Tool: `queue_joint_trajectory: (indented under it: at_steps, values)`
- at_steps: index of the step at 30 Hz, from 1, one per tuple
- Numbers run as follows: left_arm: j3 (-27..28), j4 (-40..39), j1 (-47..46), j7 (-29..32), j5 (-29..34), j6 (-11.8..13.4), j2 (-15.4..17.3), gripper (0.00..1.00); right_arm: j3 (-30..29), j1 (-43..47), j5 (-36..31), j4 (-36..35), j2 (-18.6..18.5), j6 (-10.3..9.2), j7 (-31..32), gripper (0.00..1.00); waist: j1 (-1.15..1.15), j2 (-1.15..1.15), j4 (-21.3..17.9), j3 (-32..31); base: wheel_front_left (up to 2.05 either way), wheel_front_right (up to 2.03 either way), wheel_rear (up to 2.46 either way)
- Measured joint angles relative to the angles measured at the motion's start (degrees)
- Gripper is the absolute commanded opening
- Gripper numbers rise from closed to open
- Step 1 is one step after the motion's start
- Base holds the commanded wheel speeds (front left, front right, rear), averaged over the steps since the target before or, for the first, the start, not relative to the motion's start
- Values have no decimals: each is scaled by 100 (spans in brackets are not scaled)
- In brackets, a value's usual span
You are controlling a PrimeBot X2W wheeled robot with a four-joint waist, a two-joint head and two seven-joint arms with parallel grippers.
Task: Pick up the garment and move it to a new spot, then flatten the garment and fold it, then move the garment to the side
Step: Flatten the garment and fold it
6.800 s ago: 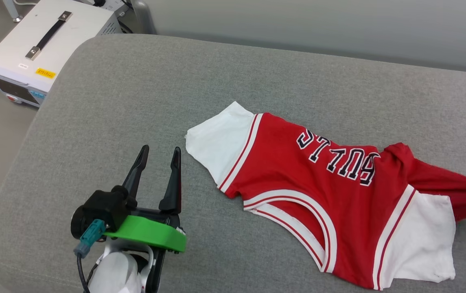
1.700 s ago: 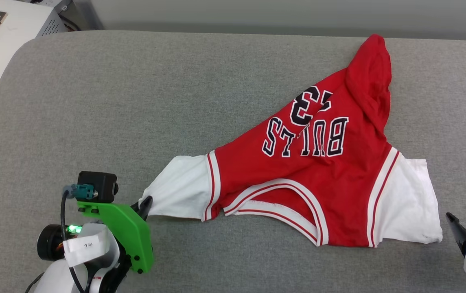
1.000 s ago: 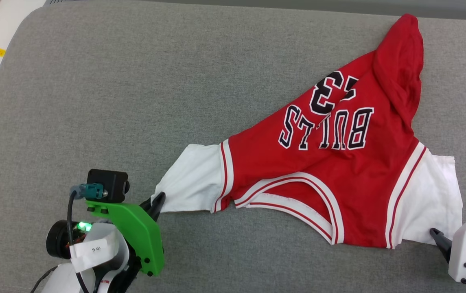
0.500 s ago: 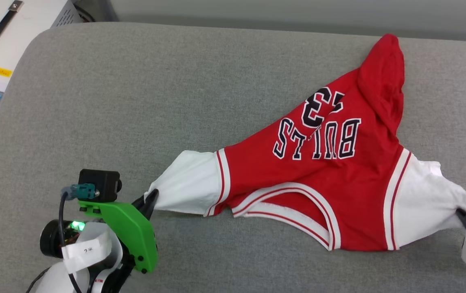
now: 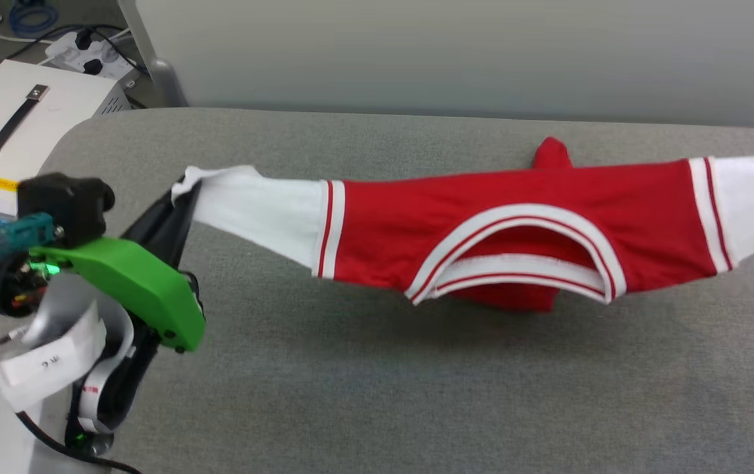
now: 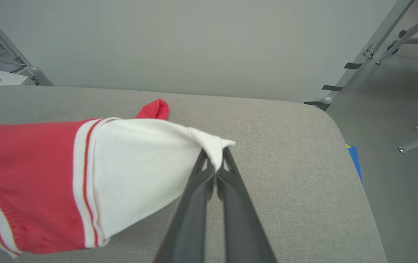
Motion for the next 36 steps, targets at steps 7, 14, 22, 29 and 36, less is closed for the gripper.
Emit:
queue_joint_trajectory:
  at_steps: [7, 14, 22, 29, 36]
  values:
    - [242, -214, -912, -13, -67, -109, 163, 0, 227, -1106, 115, 112, -361, 0, -8, 0, 0, 0, -102, -197, 0, 0, 0]
    - [417, -168, -1769, 71, -183, -209, 399, 0, 608, -1963, 122, 414, -622, 0, -131, 0, 0, 0, -162, -92, 0, 0, 0]
    - [487, 252, -2449, 88, -226, -367, 546, 0, 924, -2540, 93, 838, -759, 0, -315, 0, 0, 0, -198, 201, 0, 0, 0]
    - [588, 871, -3468, 129, -613, -565, 611, 0, 1179, -3637, 12, 1360, -803, 0, -820, 0, 0, 0, -210, 742, 0, 0, 0]
    - [447, 1870, -4991, 79, -594, -747, 683, 0, 1713, -5102, -235, 2256, -891, 0, -1457, 0, 0, 0, -232, 1484, 0, 0, 0]
